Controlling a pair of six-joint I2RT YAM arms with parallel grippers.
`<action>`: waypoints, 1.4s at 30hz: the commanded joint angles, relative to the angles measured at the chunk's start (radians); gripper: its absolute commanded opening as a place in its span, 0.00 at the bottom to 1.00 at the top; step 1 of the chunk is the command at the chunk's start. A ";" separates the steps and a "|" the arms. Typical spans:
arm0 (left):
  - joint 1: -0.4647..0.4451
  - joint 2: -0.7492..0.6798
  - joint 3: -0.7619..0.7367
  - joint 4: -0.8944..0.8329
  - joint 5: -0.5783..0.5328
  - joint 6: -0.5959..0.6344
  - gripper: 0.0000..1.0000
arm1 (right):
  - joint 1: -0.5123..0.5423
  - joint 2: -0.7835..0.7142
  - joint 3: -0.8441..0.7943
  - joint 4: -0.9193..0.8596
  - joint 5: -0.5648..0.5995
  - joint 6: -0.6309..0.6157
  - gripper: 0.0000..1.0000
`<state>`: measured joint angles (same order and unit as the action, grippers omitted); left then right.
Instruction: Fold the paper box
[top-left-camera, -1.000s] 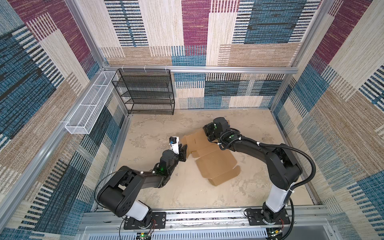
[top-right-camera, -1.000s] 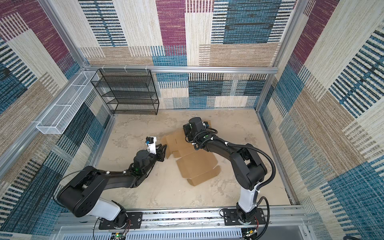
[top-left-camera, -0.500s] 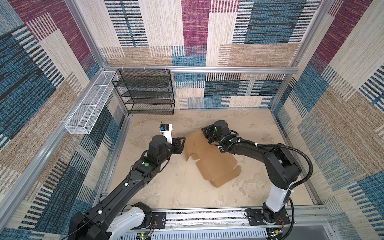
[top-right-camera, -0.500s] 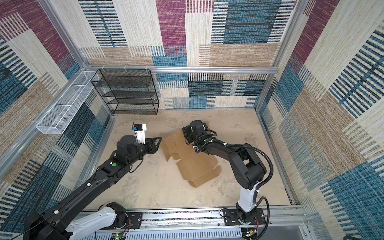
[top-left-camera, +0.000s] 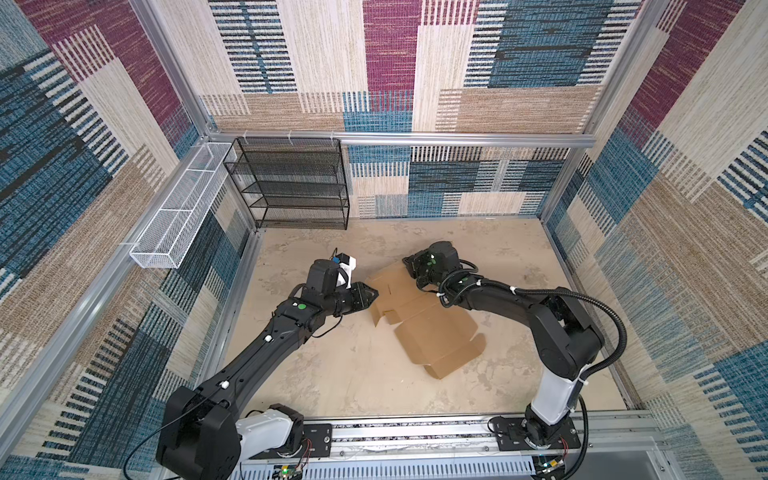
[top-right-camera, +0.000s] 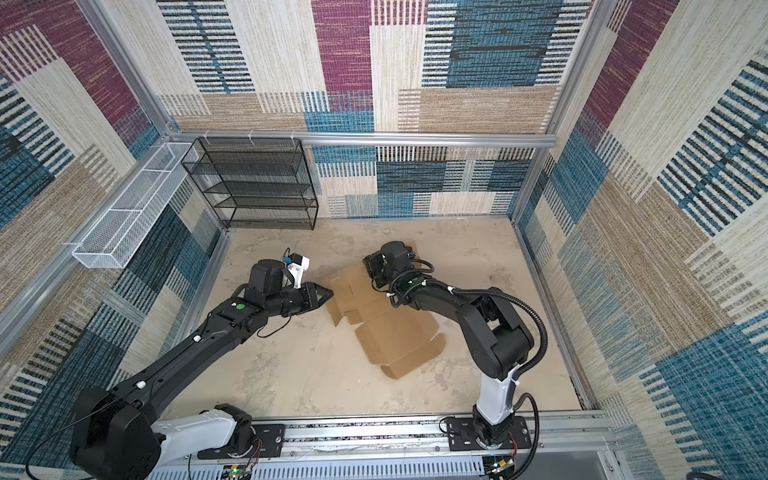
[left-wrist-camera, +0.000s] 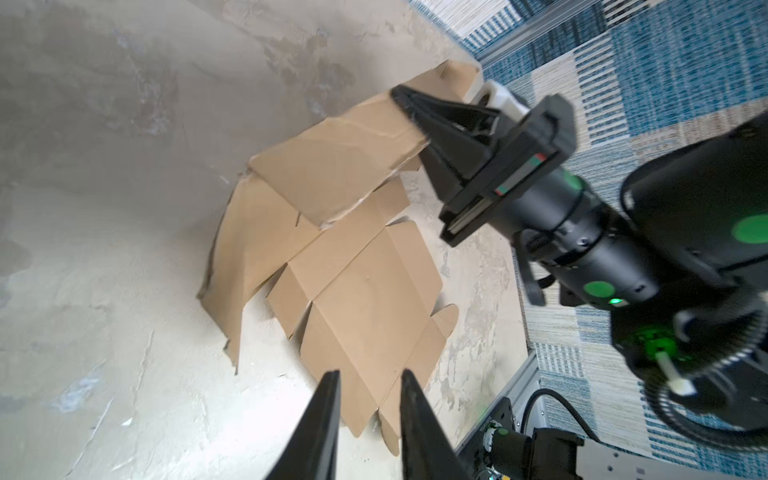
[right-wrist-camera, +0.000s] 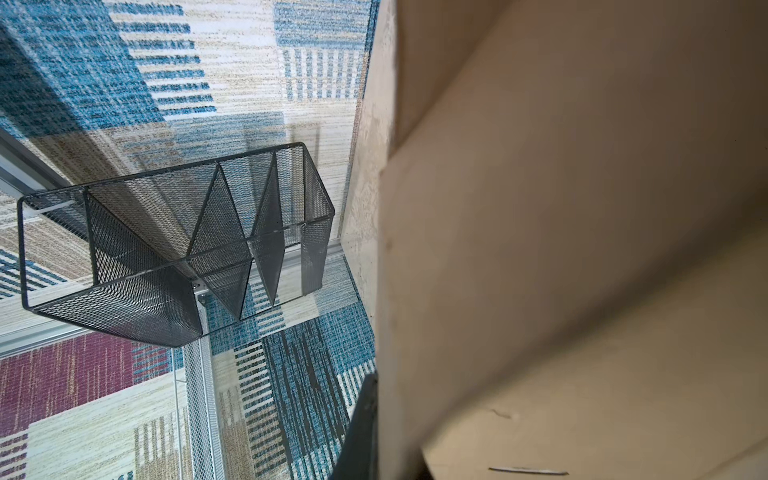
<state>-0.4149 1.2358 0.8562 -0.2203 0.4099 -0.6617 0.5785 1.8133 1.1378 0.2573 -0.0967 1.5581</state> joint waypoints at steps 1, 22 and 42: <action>0.002 0.032 -0.034 0.086 -0.015 -0.025 0.28 | 0.000 -0.015 0.007 0.050 -0.015 -0.013 0.03; 0.059 0.148 -0.091 0.313 -0.035 -0.084 0.26 | 0.000 -0.033 -0.015 0.048 -0.022 -0.038 0.02; 0.062 -0.110 -0.146 0.067 -0.149 -0.018 0.33 | 0.000 0.000 -0.012 0.090 -0.047 -0.064 0.01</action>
<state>-0.3580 1.1610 0.6979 -0.0868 0.3405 -0.7280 0.5781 1.8210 1.1271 0.2943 -0.1230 1.5162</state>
